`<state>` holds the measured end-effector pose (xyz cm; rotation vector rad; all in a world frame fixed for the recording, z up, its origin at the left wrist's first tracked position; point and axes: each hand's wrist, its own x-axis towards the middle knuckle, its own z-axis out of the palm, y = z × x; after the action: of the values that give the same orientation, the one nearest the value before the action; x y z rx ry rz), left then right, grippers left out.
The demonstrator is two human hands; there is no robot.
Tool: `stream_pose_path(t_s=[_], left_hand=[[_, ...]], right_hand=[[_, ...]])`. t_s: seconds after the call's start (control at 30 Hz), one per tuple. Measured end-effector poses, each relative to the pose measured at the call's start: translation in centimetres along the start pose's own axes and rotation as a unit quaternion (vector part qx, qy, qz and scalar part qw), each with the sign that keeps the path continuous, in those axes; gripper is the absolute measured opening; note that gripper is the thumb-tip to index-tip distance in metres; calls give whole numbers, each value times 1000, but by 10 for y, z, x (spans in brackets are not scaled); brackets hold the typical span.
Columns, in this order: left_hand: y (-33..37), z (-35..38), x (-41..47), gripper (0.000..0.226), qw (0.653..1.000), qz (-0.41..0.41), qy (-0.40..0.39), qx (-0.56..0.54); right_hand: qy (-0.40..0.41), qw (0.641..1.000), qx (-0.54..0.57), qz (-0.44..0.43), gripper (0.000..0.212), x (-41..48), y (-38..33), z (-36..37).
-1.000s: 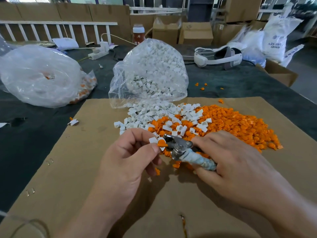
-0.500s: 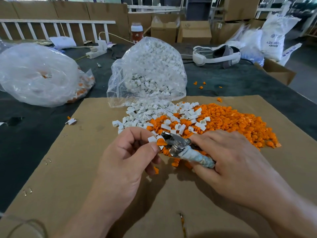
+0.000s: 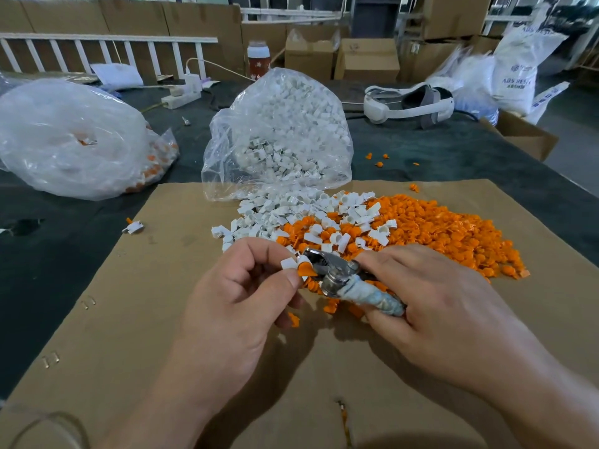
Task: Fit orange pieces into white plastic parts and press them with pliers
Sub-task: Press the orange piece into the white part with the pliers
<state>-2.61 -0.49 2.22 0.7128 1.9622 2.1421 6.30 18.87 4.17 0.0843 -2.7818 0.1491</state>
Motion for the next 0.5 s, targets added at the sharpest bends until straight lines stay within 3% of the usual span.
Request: stream_pose_path(t_s=[0.1, 0.33, 0.5], left_hand=[[-1, 0, 0, 7, 1000, 1, -9, 7], [-8, 0, -1, 9, 998, 21, 4, 63], [-9, -1, 0, 9, 999, 22, -8, 37]], right_hand=[[4, 1000, -12, 2, 49, 0, 0, 1], [3, 1000, -19, 0, 52, 1, -5, 3], [-13, 999, -43, -3, 49, 3, -9, 4]])
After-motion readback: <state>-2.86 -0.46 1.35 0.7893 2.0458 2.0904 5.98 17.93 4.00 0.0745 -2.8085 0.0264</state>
